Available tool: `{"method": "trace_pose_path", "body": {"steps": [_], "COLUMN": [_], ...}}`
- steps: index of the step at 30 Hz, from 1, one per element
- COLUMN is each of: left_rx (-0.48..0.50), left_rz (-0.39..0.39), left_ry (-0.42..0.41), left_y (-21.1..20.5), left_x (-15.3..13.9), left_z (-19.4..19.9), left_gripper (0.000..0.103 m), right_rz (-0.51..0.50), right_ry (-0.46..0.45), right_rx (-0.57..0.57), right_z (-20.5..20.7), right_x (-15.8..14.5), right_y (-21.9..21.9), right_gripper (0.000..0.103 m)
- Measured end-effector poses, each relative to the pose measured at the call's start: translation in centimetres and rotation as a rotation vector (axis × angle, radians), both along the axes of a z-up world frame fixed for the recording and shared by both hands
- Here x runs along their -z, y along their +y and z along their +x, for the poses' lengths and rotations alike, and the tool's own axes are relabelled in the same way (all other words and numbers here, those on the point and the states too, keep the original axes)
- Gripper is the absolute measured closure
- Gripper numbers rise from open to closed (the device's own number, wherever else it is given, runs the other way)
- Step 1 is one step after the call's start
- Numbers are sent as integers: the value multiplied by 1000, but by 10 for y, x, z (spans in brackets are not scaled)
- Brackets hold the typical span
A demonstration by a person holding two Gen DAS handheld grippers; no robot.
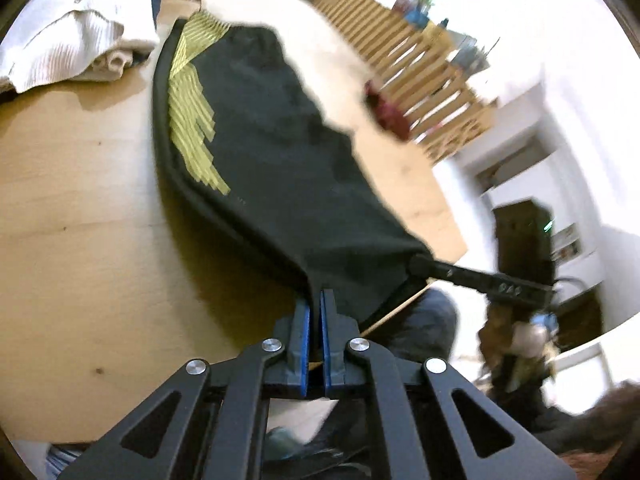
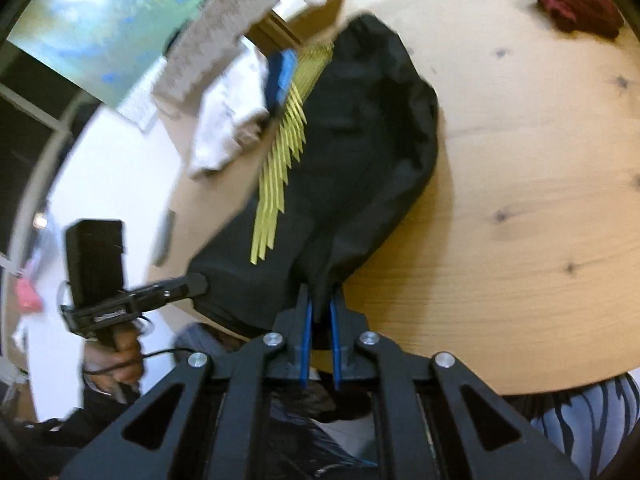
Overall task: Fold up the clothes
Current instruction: 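Grasp the hem end with both grippers and lift it, then fold the hem end over toward the waistband and release both grippers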
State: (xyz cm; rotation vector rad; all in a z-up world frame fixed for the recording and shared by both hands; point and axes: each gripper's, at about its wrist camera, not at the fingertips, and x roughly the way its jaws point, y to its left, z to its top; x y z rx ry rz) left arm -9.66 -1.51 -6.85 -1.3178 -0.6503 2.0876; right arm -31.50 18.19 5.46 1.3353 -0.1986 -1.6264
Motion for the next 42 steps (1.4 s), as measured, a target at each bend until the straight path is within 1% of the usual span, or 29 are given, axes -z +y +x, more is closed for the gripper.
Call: {"method": "trace_pose_path", "body": {"steps": [2,3,5,7,9,11,12,14,18,20,22,26,28,30,32,33,34,35,36,37,39,40,42], "left_rx": [-13,-18,-30,-42,-59,-88,-101,-139,-190,-204,-215,-220,-214,-194,-193,-198,-206,-221,-240,-251,-269,-270,-256], "left_rz": [68,89,119,141,149,162,158,124,75,47,31,0,-7,-20,-41,-49,-54,-58,-64,-74,-108,-111,-102], "left_ry": [50,81,132,167,190,191,193,195,171,155,129,70,33,-10,-54,-70,-81,-87,-79,-62,-9,15,55], "left_y": [-8,-10,-19,-24,-35,-46,-50,-58,-72,-76,-81,-87,-86,-82,-80,-80,-82,-84,-88,-90,-93,-94,-92], "left_x": [-21,-32,-52,-66,-78,-85,-87,-85,-68,-54,-36,0,18,35,44,46,44,42,36,29,10,1,-10], "left_z": [0,0,-9,-24,-46,-73,-90,-120,-189,-219,-250,-294,-307,-317,-326,-330,-333,-336,-340,-342,-341,-337,-325], "left_gripper": [99,99,99,99,99,99,99,99,99,99,99,99,99,98,97,93,84,80,73,72,71,69,62], "right_rz": [-66,-91,-147,-194,-226,-247,-251,-236,-175,-145,-107,-46,3,47,81,85,90,94,87,67,27,11,-13], "right_ry": [-9,-3,18,52,87,101,98,93,94,77,61,1,-27,-43,-104,-141,-178,-215,-237,-242,-239,-227,-163], "right_rx": [11,17,18,21,28,34,37,37,26,26,35,63,74,92,120,128,137,145,152,156,168,179,183], "right_z": [-4,-7,-17,-32,-51,-78,-90,-117,-170,-193,-220,-264,-279,-288,-298,-304,-309,-314,-319,-322,-326,-328,-324], "right_x": [-19,-28,-51,-73,-91,-102,-105,-106,-97,-86,-69,-29,-5,12,24,27,29,32,31,26,14,7,-10], "right_y": [9,12,12,6,-8,-31,-42,-72,-142,-171,-194,-217,-226,-229,-228,-226,-224,-222,-220,-216,-206,-200,-187], "right_gripper": [95,95,95,95,95,95,95,95,95,95,95,95,95,95,93,88,82,79,70,65,64,64,63]}}
